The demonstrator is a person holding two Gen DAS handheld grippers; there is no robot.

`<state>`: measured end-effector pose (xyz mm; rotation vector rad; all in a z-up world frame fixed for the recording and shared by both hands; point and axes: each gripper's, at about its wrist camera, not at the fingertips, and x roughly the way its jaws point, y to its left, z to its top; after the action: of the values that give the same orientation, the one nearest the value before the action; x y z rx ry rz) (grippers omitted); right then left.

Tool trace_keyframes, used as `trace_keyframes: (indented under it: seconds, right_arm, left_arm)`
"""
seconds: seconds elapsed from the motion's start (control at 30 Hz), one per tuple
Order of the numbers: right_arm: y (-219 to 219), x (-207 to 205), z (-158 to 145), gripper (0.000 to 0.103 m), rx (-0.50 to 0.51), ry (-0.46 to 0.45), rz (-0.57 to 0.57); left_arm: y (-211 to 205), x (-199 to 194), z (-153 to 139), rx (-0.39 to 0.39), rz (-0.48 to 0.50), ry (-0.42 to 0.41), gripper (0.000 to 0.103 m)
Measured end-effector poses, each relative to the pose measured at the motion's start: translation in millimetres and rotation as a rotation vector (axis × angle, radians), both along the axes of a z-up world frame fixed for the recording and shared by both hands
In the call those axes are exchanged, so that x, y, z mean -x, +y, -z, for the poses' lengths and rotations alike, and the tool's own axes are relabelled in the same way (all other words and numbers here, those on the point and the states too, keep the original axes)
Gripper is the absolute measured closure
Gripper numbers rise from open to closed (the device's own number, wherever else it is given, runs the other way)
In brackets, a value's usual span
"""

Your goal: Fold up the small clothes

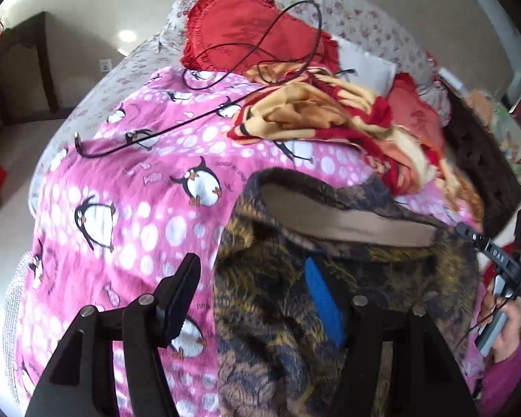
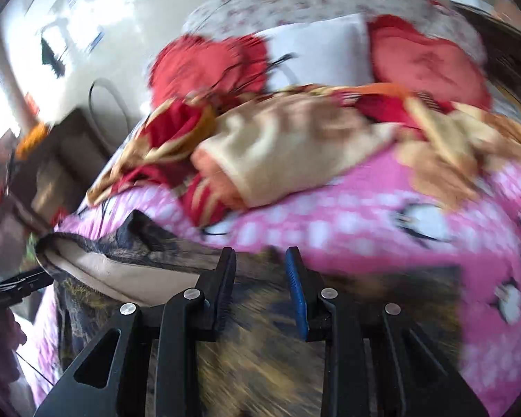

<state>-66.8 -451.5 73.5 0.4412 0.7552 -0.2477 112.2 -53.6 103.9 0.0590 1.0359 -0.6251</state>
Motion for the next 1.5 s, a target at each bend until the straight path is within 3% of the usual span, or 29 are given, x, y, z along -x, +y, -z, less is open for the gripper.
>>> trace_keyframes:
  seconds: [0.13, 0.23, 0.3, 0.4, 0.47, 0.53, 0.67, 0.77, 0.87, 1.0, 1.1, 1.17, 1.2, 1.37, 1.5]
  right_arm:
    - [-4, 55, -6, 0.079, -0.002, -0.008, -0.069]
    - [14, 59, -1, 0.079, 0.032, 0.039, -0.145]
    - [17, 52, 4, 0.079, 0.059, 0.054, -0.146]
    - [0, 32, 11, 0.079, 0.124, 0.078, -0.02]
    - [-16, 19, 25, 0.079, 0.165, 0.141, 0.041]
    - [-30, 17, 38, 0.079, 0.127, 0.16, 0.06]
    - [-34, 53, 24, 0.08, 0.081, 0.106, 0.105]
    - [-26, 94, 10, 0.071, 0.026, 0.059, 0.081]
    - [-6, 139, 10, 0.066, -0.068, 0.077, 0.005]
    - [27, 186, 26, 0.064, -0.116, 0.123, -0.028]
    - [43, 198, 51, 0.063, -0.202, 0.155, -0.048]
    - [50, 198, 64, 0.093, -0.21, 0.181, -0.058]
    - [51, 201, 62, 0.103, -0.185, 0.176, -0.048]
    - [37, 232, 23, 0.103, -0.095, 0.078, 0.022]
    - [23, 233, 42, 0.103, -0.063, 0.15, 0.081]
  left_arm:
    - [-15, 30, 9, -0.059, 0.164, -0.051, 0.037]
    - [-49, 39, 25, -0.132, 0.232, -0.033, 0.037]
    - [-68, 38, 27, -0.139, 0.231, -0.049, 0.037]
    - [-92, 13, 23, -0.128, 0.146, -0.081, 0.037]
    - [-94, -9, 24, -0.105, 0.076, -0.052, 0.036]
    - [-85, -29, 28, -0.086, 0.002, -0.009, 0.036]
    - [-50, -33, 23, -0.006, -0.072, 0.057, 0.036]
    - [-23, -9, 15, 0.016, -0.019, 0.063, 0.034]
    - [6, 25, 14, 0.038, 0.031, 0.061, 0.027]
    - [44, 67, 26, 0.039, 0.057, 0.083, 0.027]
    - [66, 83, 37, 0.019, 0.048, 0.109, 0.027]
    - [76, 90, 42, 0.01, 0.032, 0.125, 0.027]
    - [81, 93, 42, 0.02, 0.027, 0.127, 0.027]
    - [90, 112, 47, 0.022, 0.053, 0.107, 0.025]
    - [71, 123, 65, -0.021, 0.098, 0.105, 0.025]
